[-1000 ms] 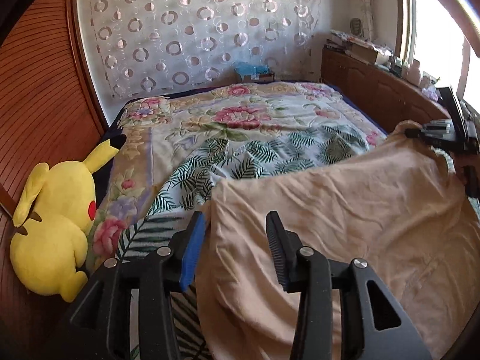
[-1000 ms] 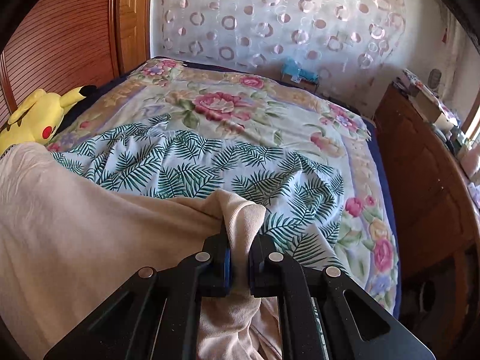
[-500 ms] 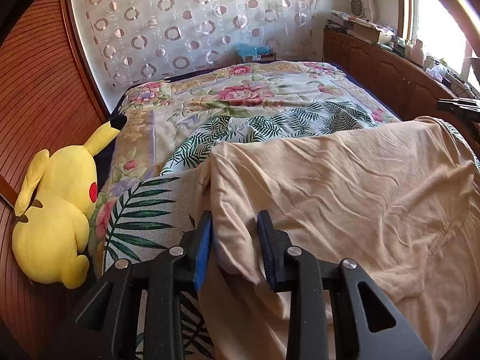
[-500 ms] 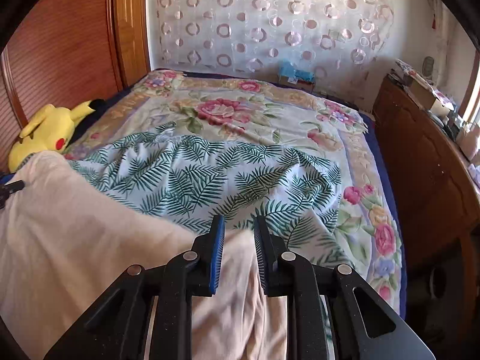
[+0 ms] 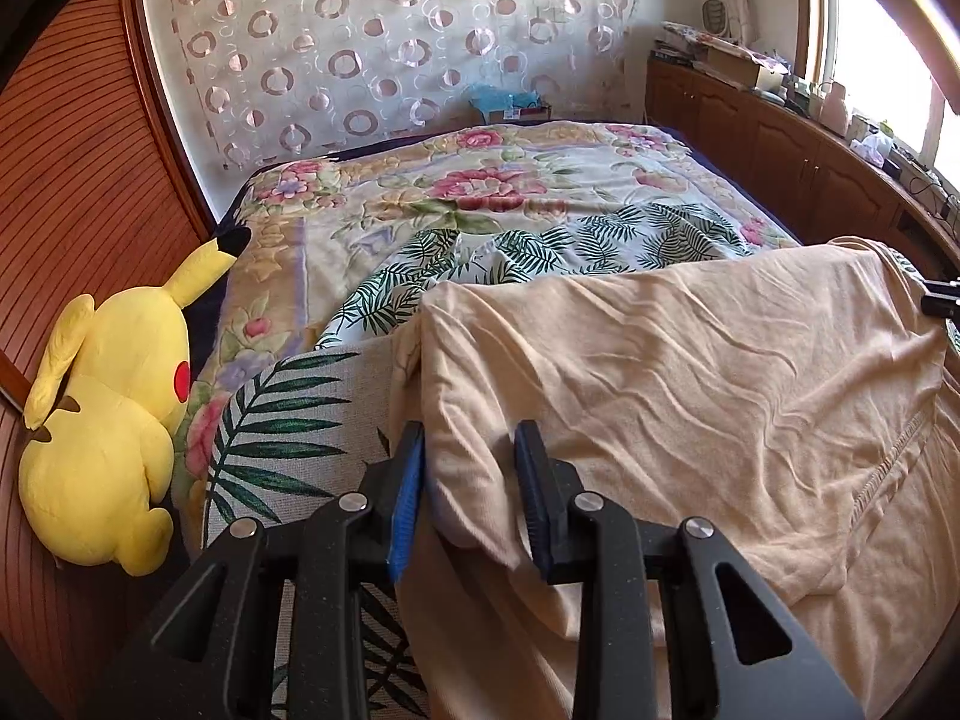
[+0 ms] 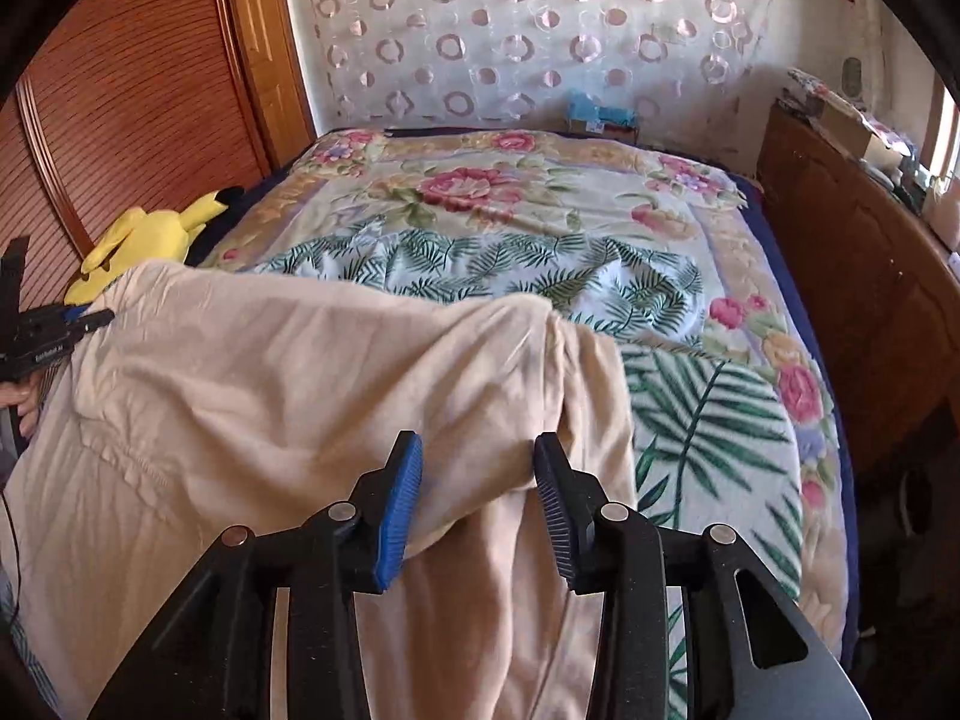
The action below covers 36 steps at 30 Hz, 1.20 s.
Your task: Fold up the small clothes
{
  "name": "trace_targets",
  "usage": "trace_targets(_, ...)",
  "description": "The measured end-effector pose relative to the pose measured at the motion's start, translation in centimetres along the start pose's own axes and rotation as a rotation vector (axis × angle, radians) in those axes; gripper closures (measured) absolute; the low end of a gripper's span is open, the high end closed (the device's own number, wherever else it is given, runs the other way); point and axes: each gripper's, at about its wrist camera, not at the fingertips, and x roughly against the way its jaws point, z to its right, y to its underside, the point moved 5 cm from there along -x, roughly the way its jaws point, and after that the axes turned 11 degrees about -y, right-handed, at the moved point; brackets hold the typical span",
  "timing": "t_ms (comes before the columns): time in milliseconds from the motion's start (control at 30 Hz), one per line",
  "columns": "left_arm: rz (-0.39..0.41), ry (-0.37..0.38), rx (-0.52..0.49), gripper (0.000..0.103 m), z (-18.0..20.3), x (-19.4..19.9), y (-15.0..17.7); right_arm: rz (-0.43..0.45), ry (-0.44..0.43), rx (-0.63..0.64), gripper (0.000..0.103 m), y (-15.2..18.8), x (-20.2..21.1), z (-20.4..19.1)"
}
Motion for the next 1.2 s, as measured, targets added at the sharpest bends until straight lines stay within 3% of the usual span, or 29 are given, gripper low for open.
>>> trace_targets(133, 0.001, -0.005, -0.003, 0.072, 0.0, 0.0, 0.0, -0.041, 0.049, 0.032, 0.065, 0.2, -1.1, 0.2)
trace_targets(267, 0.006, -0.015, -0.02, 0.075, -0.4, 0.4, 0.5, -0.023, 0.029, 0.063, 0.081, -0.1, -0.9, -0.2)
trace_targets(433, 0.032, 0.039, 0.022, 0.086, -1.0, 2.8, 1.2, -0.005, 0.019, 0.072, 0.082, 0.2, -1.1, 0.2)
trace_targets(700, -0.007, 0.031, 0.029, 0.086, -0.6, 2.0, 1.0, 0.002, 0.025, 0.066, 0.082, 1.1, -1.5, -0.2)
trace_targets(767, -0.022, 0.039, 0.03, 0.086, -0.4, 1.4, 1.0, -0.006, 0.03, 0.066, 0.094, 1.2, -1.5, -0.4)
trace_targets(800, -0.022, 0.041, 0.028, 0.087, -0.3, 1.3, 1.1, -0.012, 0.034, 0.075, 0.095, 1.2, -1.5, -0.6)
trace_targets(833, -0.022, 0.051, 0.027, 0.098, -0.2, 1.3, 1.2, -0.014, 0.046, 0.088, 0.096, 1.1, -1.4, -0.8)
trace_targets(867, -0.021, 0.059, 0.03, 0.098, -0.2, 1.4, 1.1, -0.01, 0.048, 0.095, 0.096, 1.0, -1.3, -0.9)
trace_targets(1200, 0.149, 0.073, 0.071, 0.099, -0.9, 8.2, -1.5, 0.163, 0.046, 0.111, 0.098, -1.6, 2.9, -1.6)
